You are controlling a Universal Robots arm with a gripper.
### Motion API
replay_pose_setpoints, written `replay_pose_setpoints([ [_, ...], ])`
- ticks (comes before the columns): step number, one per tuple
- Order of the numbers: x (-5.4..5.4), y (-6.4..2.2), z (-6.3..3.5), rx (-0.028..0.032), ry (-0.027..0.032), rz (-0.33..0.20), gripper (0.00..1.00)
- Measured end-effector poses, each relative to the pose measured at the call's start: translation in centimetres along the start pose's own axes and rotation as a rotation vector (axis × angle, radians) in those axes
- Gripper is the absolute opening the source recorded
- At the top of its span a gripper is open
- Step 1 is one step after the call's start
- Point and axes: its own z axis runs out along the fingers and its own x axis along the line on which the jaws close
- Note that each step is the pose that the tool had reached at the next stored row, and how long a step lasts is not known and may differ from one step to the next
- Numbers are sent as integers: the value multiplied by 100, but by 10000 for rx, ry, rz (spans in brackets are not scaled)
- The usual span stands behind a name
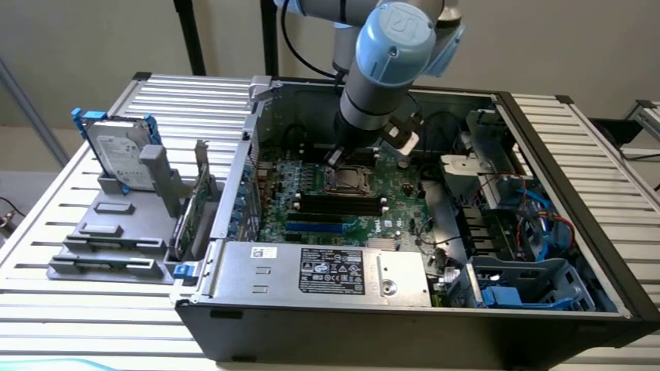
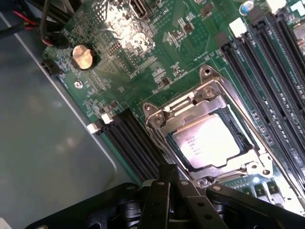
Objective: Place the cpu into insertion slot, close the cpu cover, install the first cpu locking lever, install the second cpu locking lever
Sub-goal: 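Install the first cpu locking lever, then install the second cpu locking lever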
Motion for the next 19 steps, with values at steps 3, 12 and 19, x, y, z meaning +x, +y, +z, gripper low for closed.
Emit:
replay_pose_setpoints([
  [3,0,0,1,13,19,-3,11],
  [12,0,-1,0,13,17,-2,11],
  [19,0,0,0,13,18,-2,11],
])
